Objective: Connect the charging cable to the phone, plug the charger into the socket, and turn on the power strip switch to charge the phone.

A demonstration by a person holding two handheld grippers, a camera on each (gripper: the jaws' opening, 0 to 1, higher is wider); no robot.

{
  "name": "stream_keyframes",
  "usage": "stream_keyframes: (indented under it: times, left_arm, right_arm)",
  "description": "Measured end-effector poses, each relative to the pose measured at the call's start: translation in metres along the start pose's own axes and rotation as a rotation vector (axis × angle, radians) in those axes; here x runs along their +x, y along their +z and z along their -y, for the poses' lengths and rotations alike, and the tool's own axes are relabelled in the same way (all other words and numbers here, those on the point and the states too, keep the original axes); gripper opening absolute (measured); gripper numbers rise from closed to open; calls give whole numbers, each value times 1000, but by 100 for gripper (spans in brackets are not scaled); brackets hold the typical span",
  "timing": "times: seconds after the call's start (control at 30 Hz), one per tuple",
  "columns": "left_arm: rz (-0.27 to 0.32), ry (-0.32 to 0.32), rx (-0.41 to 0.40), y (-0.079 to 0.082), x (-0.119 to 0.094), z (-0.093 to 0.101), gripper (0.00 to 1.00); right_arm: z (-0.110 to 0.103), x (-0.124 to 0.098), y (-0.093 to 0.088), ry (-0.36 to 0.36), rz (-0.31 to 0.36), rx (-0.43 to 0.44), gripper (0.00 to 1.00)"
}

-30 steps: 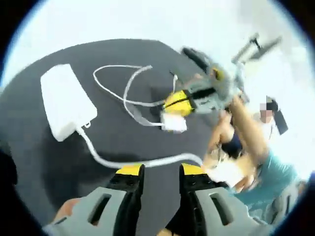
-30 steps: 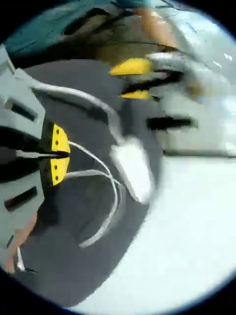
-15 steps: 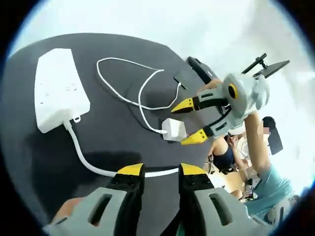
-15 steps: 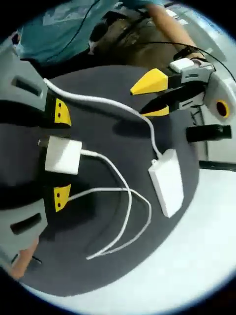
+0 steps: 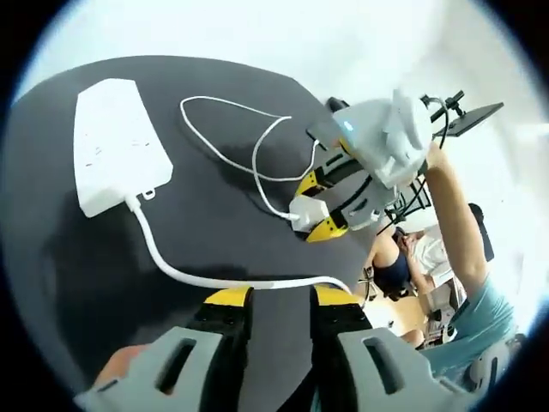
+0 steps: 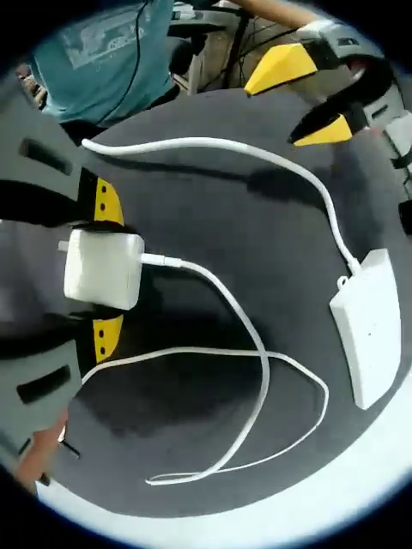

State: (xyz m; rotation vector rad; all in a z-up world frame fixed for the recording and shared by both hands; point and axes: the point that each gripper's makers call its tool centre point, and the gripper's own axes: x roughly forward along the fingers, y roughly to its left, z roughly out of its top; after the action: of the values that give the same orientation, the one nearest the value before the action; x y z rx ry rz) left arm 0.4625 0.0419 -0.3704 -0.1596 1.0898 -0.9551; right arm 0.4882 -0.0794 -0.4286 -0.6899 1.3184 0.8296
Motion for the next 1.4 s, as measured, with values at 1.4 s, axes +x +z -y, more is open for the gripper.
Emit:
stream_keyframes:
  times: [1.4]
  left_arm:
    - [244,42,134,39,-73,-20,51]
  right_arm:
    - [39,-105,107,-92,1299,509,30]
